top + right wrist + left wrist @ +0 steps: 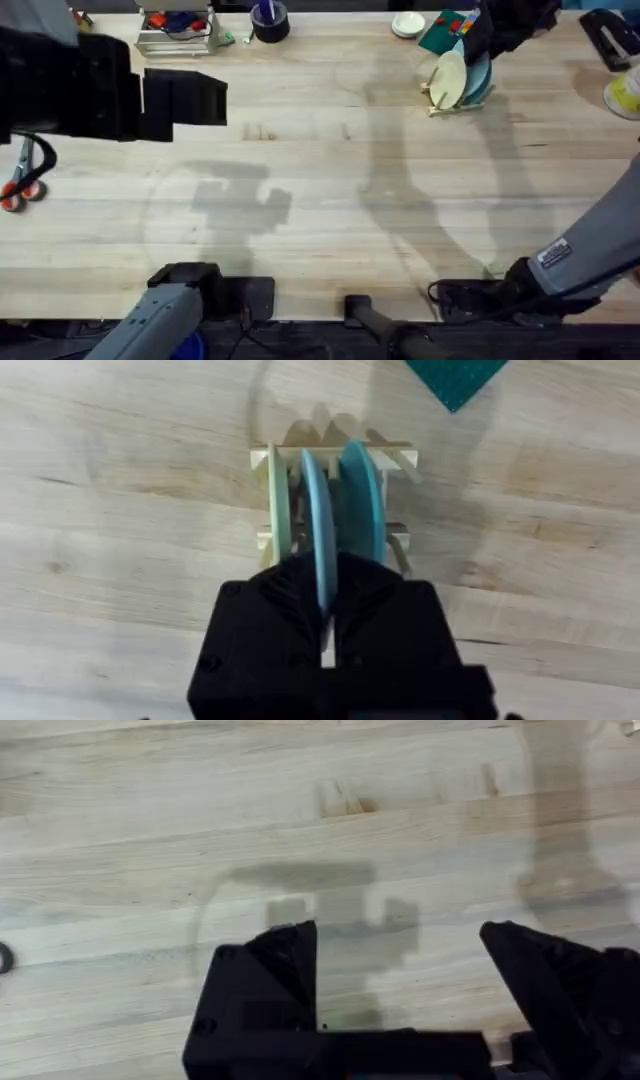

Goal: Pick up the plates from the table one by one and place each into a slot on the dish rack.

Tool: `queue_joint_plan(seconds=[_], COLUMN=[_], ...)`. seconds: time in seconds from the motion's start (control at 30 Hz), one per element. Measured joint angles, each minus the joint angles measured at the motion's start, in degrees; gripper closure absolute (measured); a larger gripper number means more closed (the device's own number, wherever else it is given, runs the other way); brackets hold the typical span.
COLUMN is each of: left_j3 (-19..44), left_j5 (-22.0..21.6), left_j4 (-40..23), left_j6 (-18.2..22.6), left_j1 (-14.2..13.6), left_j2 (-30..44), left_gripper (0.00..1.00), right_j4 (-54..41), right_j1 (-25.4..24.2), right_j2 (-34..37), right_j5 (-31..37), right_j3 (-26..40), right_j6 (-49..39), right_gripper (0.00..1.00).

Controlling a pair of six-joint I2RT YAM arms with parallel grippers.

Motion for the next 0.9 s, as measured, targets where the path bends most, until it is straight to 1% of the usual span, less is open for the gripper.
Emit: queue_joint_plan(seconds=[0.23, 0.37, 0.57, 0.7, 0.8, 0.9], left_j3=[0.00, 0.00, 0.00, 0.00, 0.00, 0.00], left_j5=[0.00, 0.00, 0.00, 0.00, 0.00, 0.00], left_j4=[0.00, 0.00, 0.00, 0.00, 0.00, 0.00], left_j6=[0.01, 0.00, 0.00, 0.00, 0.00, 0.00], left_j1=[0.00, 0.00, 0.00, 0.00, 0.00, 0.00], left_j2=[0.00, 0.00, 0.00, 0.00, -0.01, 0.00], left_gripper=[0.006, 0.006, 0.006, 0.006, 0.006, 0.006], right_j4=[0.03, 0.08, 0.08, 0.17, 0.13, -0.15], right_j1=[0.03, 0.04, 0.04, 0.04, 0.04, 0.04], right_j2=[0.00, 0.00, 0.00, 0.00, 0.00, 0.00], right_j5=[0.00, -0.04, -0.02, 0.02, 0.00, 0.00], right_j3=[0.00, 0.00, 0.00, 0.00, 0.00, 0.12], right_j6=[0.00, -0.02, -0.02, -0.02, -0.04, -0.04], right_gripper=[0.876, 0.824, 0.834, 0.891, 0.861, 0.854])
